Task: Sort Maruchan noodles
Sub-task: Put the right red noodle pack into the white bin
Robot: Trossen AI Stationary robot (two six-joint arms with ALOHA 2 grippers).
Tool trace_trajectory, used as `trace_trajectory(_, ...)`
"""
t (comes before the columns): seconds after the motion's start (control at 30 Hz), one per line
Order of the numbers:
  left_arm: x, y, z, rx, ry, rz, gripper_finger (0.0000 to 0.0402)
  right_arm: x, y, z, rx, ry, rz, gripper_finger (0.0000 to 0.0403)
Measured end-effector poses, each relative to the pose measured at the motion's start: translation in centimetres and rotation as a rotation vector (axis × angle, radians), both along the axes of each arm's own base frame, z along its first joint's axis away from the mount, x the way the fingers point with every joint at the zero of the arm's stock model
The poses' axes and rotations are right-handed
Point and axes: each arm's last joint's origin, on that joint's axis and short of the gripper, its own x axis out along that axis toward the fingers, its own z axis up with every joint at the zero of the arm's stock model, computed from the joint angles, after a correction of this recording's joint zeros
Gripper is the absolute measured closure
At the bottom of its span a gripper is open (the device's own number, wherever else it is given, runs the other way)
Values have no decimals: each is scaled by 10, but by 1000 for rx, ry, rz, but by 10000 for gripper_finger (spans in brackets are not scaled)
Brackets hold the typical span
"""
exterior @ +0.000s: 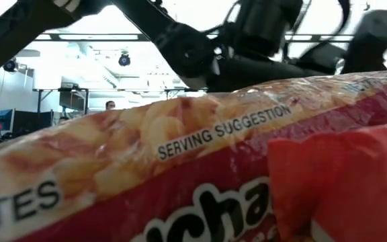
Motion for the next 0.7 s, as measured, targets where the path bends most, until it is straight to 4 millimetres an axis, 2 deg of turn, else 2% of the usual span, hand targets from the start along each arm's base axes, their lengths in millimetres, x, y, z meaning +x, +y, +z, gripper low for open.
trace_trajectory(0.23, 19, -3, -2, 24, 79, -3, 206, 5, 1, -4, 10, -78, 45, 200)
trace_trajectory(0.43, 23, -6, 6, 102, 106, -28, 206, 8, 1, -4, 3, -119, 71, 200)
trace_trajectory(0.7, 26, -7, 19, 188, 154, -63, 206, 19, 2, 14, -23, -296, 126, 200)
